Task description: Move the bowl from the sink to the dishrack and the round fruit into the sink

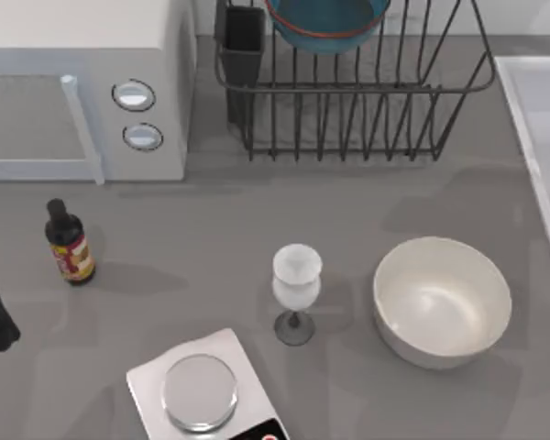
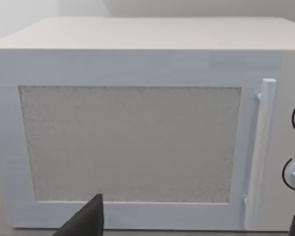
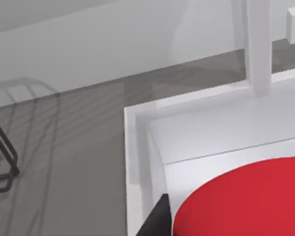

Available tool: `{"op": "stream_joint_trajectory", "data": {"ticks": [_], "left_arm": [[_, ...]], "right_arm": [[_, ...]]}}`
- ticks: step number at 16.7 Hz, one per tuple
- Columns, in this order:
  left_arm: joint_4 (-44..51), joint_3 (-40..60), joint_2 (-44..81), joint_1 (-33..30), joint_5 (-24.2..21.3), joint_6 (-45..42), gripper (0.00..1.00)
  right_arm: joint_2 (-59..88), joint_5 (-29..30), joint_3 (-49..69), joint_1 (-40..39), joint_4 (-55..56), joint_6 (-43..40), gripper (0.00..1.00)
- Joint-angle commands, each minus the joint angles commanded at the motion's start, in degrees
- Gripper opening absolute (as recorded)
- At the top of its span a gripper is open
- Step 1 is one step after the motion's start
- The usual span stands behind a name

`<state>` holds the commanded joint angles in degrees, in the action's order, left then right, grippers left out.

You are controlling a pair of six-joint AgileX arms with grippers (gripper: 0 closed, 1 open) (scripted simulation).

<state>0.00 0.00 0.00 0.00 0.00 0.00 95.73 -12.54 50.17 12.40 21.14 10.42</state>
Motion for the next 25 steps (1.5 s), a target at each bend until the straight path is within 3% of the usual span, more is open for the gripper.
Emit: {"op": "stream_joint_trajectory", "data": {"ticks": [12,16,25], "left_arm": [[0.0,0.0,0.0,0.0,0.0,0.0,1.0],[0.0,0.0,0.0,0.0,0.0,0.0,1.0],[0.0,0.0,0.0,0.0,0.0,0.0,1.0]], "right_arm": [[-6.1,-13.0,-14.3,16.0,27.0,-7.6,0.0],[-10.0,-16.0,-16.0,17.7,30.6,-9.3,0.0],[-7.9,-16.1,-16.1,17.7,32.8,-9.2,0.0]]}}
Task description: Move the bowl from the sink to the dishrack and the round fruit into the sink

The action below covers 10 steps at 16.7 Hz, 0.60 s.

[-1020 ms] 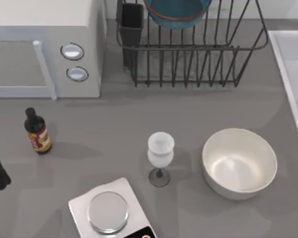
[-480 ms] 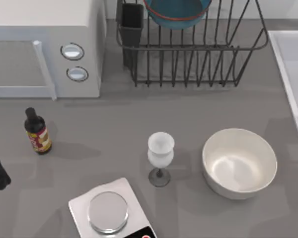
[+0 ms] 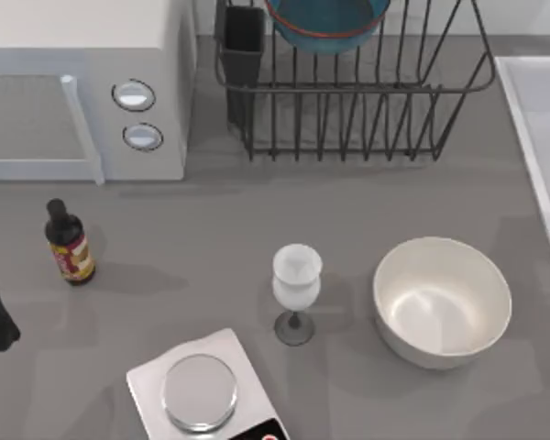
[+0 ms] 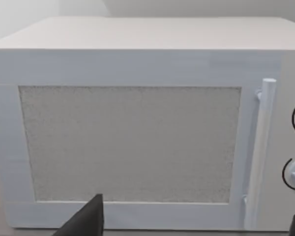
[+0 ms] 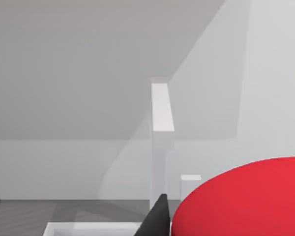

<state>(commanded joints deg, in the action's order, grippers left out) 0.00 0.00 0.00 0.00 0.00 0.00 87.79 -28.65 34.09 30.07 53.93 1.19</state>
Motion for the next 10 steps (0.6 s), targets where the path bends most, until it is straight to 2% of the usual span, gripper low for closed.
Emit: {"op": "stream_joint_trajectory", "data": {"ticks": [4,10], "left_arm": [[0.0,0.0,0.0,0.0,0.0,0.0,1.0],[0.0,0.0,0.0,0.0,0.0,0.0,1.0]], "right_arm": [[10.6,-0.2,-1.3,0.3,11.2,0.0,0.0],[31.3,0.0,-4.6,0.3,36.7,-0.2,0.0]]}}
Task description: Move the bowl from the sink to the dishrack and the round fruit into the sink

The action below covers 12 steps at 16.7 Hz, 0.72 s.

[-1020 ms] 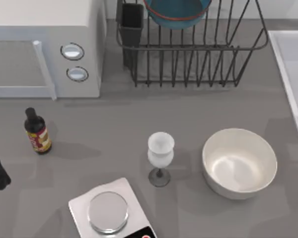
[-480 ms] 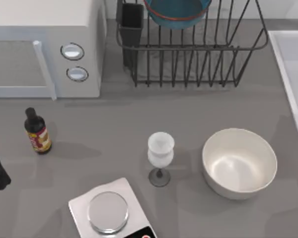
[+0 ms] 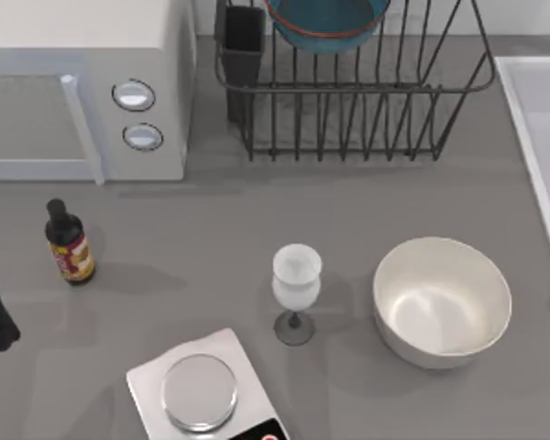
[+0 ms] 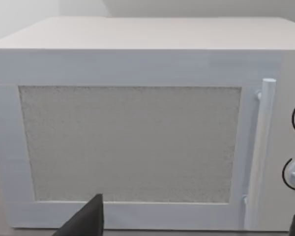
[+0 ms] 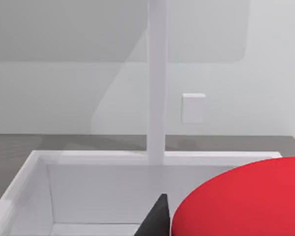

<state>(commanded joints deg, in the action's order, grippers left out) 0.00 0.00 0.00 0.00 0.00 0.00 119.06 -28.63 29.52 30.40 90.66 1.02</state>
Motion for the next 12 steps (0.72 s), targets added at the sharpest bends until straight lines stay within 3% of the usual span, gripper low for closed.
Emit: {"op": "stream_joint_trajectory", "data": {"ticks": [4,9,12], "left_arm": [[0.0,0.0,0.0,0.0,0.0,0.0,1.0],[0.0,0.0,0.0,0.0,0.0,0.0,1.0],[0.0,0.0,0.0,0.0,0.0,0.0,1.0]], "right_arm": [[7.4,0.4,-1.4,-0.1,8.1,-0.2,0.0],[7.9,0.4,-1.5,-0.1,8.7,-0.2,0.0],[7.9,0.4,-1.5,-0.1,8.7,-0.2,0.23]]}}
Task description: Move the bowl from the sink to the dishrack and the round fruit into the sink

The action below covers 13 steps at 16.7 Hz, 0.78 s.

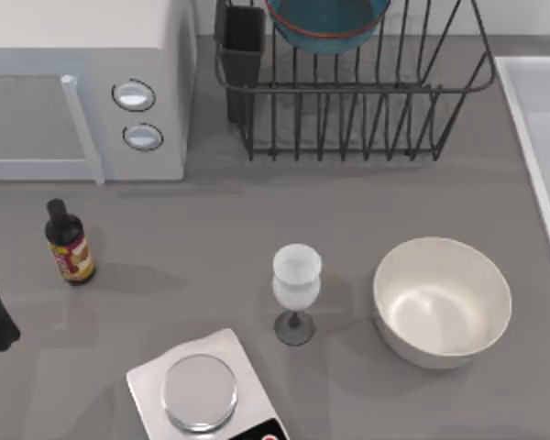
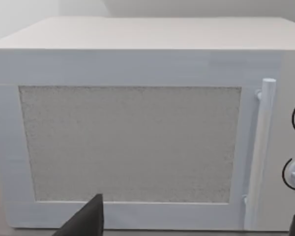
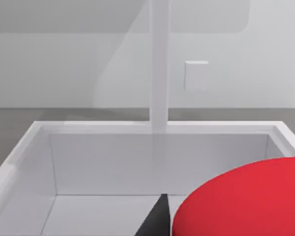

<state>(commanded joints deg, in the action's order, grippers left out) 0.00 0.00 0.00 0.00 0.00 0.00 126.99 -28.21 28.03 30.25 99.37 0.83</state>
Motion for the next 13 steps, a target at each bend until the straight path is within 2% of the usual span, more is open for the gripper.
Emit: {"op": "stream_joint_trajectory", "data": {"ticks": [10,13], "left_arm": [[0.0,0.0,0.0,0.0,0.0,0.0,1.0],[0.0,0.0,0.0,0.0,0.0,0.0,1.0]], "right_arm": [[0.0,0.0,0.0,0.0,0.0,0.0,0.98],[0.0,0.0,0.0,0.0,0.0,0.0,1.0]]}}
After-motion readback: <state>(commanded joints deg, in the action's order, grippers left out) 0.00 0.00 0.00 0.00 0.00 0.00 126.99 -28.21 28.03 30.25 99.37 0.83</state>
